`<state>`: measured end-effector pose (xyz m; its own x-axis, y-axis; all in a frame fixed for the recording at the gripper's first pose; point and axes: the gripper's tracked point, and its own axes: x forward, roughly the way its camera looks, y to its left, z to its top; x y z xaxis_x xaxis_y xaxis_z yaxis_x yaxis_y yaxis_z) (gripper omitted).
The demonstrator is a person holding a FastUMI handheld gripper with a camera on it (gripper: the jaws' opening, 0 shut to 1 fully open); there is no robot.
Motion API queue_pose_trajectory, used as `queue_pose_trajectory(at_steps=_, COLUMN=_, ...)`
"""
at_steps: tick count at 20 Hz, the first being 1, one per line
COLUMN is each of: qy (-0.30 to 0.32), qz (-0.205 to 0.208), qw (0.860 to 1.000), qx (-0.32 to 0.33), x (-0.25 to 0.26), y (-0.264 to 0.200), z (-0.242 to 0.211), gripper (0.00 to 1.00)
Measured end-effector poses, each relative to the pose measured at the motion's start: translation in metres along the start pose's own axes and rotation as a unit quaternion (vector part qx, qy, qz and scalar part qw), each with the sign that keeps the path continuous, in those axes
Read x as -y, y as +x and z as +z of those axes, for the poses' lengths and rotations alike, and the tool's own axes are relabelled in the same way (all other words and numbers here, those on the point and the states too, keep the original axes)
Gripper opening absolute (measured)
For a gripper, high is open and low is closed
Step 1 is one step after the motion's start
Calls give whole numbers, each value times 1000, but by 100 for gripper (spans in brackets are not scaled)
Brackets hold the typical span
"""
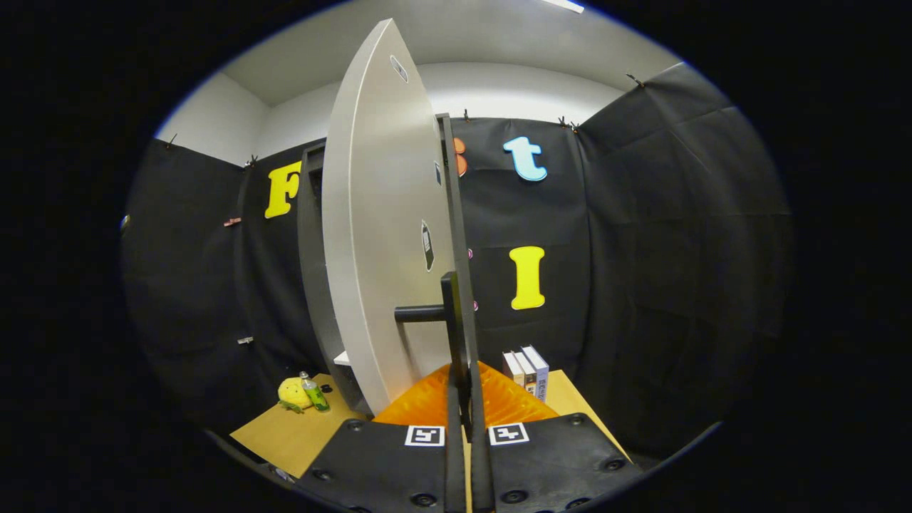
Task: Open the shoe cabinet door, grab the shoes and put them into the shoe cabinet, then close the shoe cabinet door.
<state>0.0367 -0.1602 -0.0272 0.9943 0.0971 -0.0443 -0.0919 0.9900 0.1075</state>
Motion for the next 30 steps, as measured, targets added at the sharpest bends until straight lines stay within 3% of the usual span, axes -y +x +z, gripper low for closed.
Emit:
queue_pose_trajectory(at_steps=7, qy=12, qz=43, qw=999, qx=-16, x=11, y=-12, z=-10, gripper=10)
queue_pose_trajectory(at_steps=12, qy=-2, qz=-8, qw=1000, qx=-3, x=22, y=-42, z=-13, gripper=12)
queue_pose_trajectory(at_steps=14, qy=-9, qz=-31, qw=999, qx=8, x=20, y=-56, z=-9, gripper=23)
queue_pose_trajectory(at_steps=18, qy=-32, qz=-77, qw=995, qx=46, x=5, y=-91, z=-4, gripper=67)
queue_pose_trajectory(at_steps=23, qy=-52, qz=-67, qw=996, qx=36, x=-53, y=-116, z=-25, gripper=97)
queue_pose_trajectory(at_steps=27, qy=-39, qz=-59, qw=997, qx=10, x=-90, y=-103, z=-61, gripper=99)
queue_pose_trajectory(at_steps=30, qy=-23, qz=-40, qw=998, qx=-39, x=-121, y=-84, z=-114, gripper=99)
